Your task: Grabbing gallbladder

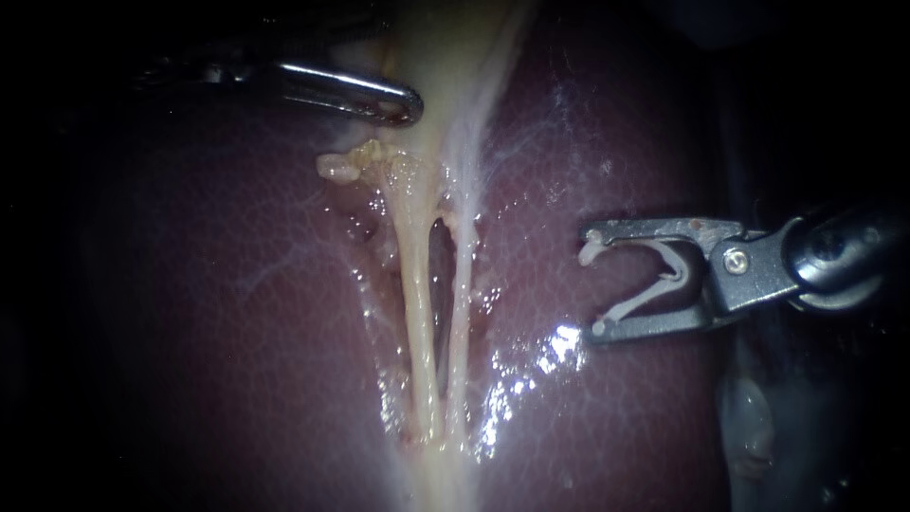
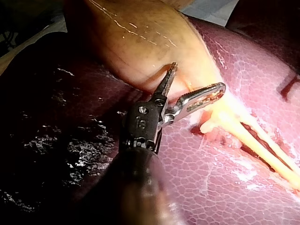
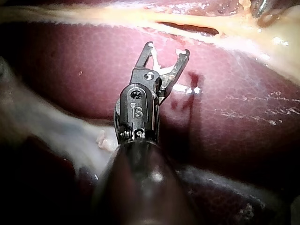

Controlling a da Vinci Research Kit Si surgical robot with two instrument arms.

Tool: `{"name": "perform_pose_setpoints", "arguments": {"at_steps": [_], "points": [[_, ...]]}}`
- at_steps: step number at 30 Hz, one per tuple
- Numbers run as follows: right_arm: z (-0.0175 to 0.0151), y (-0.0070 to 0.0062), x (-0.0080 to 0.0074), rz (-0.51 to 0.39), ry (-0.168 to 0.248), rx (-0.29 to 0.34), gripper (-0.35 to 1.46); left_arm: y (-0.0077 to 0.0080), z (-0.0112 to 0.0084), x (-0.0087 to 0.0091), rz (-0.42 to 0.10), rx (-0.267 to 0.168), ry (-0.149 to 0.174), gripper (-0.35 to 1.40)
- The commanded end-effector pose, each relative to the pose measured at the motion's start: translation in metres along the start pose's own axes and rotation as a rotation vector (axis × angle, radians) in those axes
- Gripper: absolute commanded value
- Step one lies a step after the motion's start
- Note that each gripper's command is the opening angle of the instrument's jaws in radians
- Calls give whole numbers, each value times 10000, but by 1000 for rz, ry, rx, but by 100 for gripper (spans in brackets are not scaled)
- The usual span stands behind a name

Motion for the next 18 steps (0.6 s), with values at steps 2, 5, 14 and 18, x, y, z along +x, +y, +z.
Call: {"name": "perform_pose_setpoints", "arguments": {"at_steps": [2,5,14,18], "points": [[0,0,0,0,0,0,50,-1,-1,0,1,4,0,84],[0,0,0,0,0,0,50,-5,-6,0,1,12,-1,86],[0,0,0,0,0,0,50,-35,-32,-1,5,33,-1,88],[0,0,0,0,0,0,50,-52,-40,2,9,54,-3,89]]}}
